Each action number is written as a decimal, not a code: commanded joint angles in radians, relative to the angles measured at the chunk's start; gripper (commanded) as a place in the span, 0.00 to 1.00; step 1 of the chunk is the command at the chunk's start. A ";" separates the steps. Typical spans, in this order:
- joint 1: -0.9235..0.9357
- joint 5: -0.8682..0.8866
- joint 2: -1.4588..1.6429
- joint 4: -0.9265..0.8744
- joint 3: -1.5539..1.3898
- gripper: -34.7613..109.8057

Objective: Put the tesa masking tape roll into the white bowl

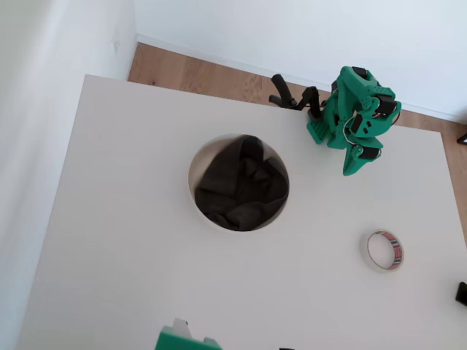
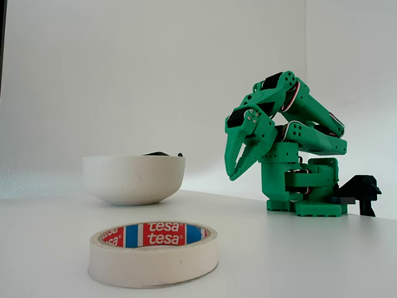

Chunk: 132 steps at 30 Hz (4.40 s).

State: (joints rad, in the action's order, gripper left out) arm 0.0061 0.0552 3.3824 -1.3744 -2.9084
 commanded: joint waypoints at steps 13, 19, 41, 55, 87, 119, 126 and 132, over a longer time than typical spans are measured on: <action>0.008 0.006 0.008 -0.005 0.011 0.18; 0.008 0.006 0.008 -0.005 0.011 0.18; 0.006 0.002 0.008 -0.008 0.011 0.19; -0.028 -0.002 -0.074 0.121 0.233 0.18; -0.261 0.175 -1.437 0.667 0.726 0.37; -0.354 0.186 -1.631 0.661 0.815 0.35; -0.345 0.167 -1.649 0.626 0.821 0.36; -0.348 0.176 -1.677 0.580 0.847 0.36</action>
State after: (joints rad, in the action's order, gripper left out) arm -0.3298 0.2132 1.6874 -0.7624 -2.1368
